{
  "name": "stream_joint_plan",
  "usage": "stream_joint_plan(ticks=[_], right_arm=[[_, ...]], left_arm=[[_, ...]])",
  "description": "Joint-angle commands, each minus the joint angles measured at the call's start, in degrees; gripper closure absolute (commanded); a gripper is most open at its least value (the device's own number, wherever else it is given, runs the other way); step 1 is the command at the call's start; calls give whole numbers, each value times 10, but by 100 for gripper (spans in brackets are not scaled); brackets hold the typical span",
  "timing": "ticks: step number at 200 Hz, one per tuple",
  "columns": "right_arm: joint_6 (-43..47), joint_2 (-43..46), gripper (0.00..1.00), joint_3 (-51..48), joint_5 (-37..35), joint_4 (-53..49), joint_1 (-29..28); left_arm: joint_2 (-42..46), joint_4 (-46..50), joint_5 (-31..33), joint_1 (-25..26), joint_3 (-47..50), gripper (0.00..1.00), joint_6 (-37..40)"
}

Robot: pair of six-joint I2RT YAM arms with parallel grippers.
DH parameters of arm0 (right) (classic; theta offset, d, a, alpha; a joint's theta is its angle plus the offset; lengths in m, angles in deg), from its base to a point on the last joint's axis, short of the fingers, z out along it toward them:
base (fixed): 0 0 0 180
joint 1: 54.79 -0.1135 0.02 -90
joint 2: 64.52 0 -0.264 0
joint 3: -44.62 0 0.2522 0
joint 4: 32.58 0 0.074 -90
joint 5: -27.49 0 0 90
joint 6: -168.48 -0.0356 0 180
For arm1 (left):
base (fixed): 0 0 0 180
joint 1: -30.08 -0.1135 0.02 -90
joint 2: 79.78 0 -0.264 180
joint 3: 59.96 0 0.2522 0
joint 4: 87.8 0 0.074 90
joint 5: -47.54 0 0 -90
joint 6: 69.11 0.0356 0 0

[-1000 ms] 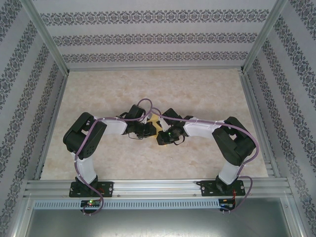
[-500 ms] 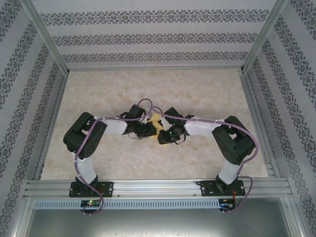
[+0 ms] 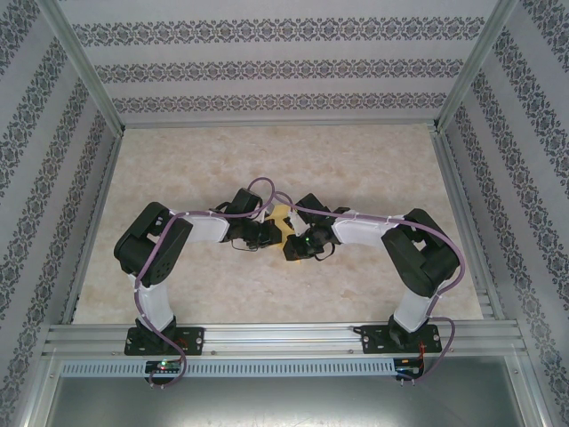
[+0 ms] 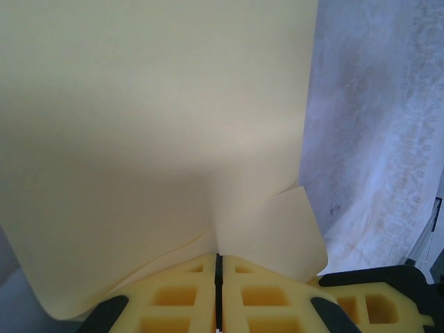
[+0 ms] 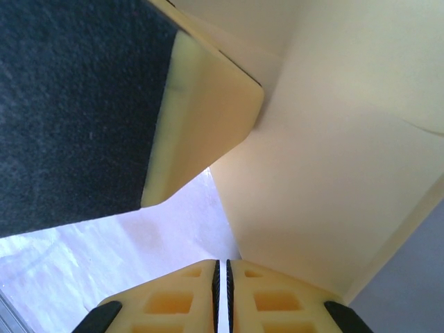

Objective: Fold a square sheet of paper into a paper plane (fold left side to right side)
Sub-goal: Third fold the triangle at the center of the table.

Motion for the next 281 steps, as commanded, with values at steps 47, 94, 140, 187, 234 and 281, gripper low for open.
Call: stream_joint_plan(ticks=[47,94,140,187,234,281], right_arm=[[-3,-23,87,-10,13,1,0],[-4,-25,87,-12,11,0,2],[-6,-22,87,-26,19,-4,4],[-7,-9,88,-46,37,-9,2],[-8,-1,90,-61,51,-11,1],[-9,5,90,-67,53,-11,0]], left_arm=[[-24,38,20,14,0,89,18],[-24,41,22,14,-3,89,18],[-33,49,29,14,-7,90,20],[-38,57,38,14,-10,90,23],[-40,58,39,13,-9,91,23],[-40,59,41,13,-9,91,23]])
